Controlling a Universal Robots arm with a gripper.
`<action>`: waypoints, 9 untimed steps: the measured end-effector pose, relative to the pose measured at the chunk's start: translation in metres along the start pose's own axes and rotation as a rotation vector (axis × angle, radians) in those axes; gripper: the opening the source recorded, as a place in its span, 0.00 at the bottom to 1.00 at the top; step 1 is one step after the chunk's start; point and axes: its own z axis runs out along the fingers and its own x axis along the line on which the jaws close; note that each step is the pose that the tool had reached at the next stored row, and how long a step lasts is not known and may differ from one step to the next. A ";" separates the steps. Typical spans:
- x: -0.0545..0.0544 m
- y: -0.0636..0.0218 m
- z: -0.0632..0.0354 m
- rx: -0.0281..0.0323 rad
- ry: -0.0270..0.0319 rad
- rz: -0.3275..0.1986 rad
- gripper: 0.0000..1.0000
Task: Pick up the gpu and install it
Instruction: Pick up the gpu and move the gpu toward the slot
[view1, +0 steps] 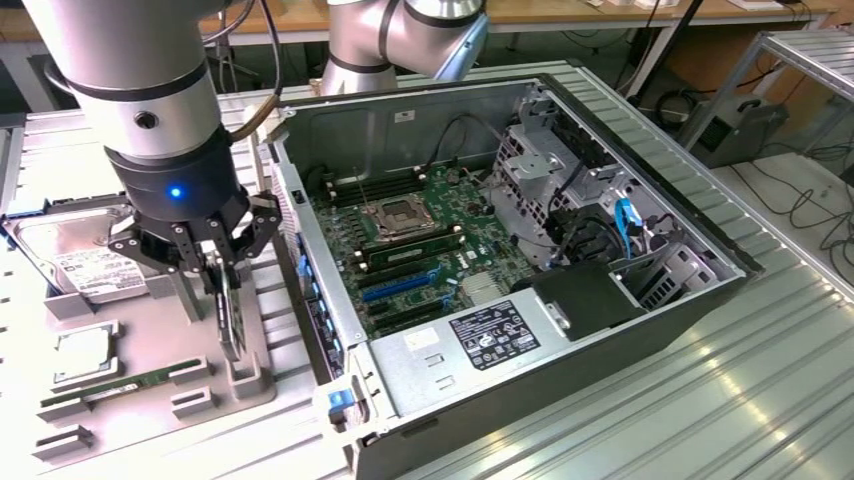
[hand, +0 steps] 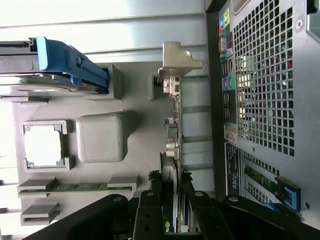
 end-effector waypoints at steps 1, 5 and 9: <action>0.000 0.0000 -0.0011 -0.0001 -0.0001 0.000 0.26; 0.000 -0.0001 -0.0039 0.0000 -0.0001 0.000 0.26; 0.000 -0.0001 -0.0062 -0.0002 -0.0002 0.000 0.26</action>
